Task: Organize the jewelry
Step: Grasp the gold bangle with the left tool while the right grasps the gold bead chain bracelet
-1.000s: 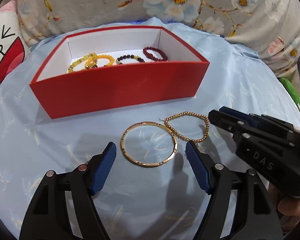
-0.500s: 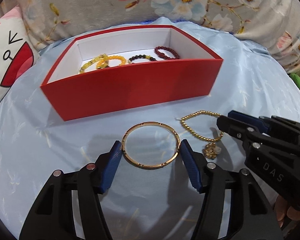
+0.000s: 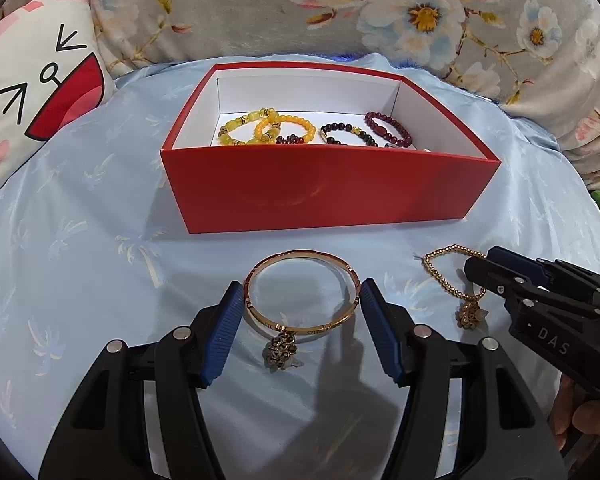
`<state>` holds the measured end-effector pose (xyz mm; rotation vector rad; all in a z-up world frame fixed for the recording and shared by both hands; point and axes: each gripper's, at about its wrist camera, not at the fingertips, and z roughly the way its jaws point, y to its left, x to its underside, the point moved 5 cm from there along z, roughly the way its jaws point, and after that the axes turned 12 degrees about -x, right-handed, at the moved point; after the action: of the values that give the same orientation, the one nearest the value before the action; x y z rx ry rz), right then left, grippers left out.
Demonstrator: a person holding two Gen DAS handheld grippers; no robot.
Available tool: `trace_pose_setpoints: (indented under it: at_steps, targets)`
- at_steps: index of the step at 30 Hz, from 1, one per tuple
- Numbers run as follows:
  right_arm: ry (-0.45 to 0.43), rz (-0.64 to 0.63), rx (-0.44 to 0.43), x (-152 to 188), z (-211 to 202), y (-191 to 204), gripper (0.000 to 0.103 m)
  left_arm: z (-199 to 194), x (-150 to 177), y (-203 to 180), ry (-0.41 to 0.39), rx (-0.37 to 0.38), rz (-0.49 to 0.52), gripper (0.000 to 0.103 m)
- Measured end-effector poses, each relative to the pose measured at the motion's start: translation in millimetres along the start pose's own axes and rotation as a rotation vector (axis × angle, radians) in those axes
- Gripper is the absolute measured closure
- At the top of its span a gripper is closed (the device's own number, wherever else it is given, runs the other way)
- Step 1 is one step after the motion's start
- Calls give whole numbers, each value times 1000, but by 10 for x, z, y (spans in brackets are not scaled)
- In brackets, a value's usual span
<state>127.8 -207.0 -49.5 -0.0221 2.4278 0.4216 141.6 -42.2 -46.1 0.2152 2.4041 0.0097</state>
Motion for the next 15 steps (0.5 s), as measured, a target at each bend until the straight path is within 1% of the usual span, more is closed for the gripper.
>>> trace_pose_setpoints:
  at_steps: [2,4,9,15]
  targets:
    - [5,-9,17,-9,16,4,90,-7,-5,5,-1,2,-1,46]
    - [10,-18,26,-16,27,9,96,-14,-9,7,-2,6,-3,46]
    - [9,-26,24,-13,13,38,98,-63,-40,18,-13,11,-9,46]
    - [-34,-23,-8,-111,-175,124,98,-193,-112,62,-28,28,-21,46]
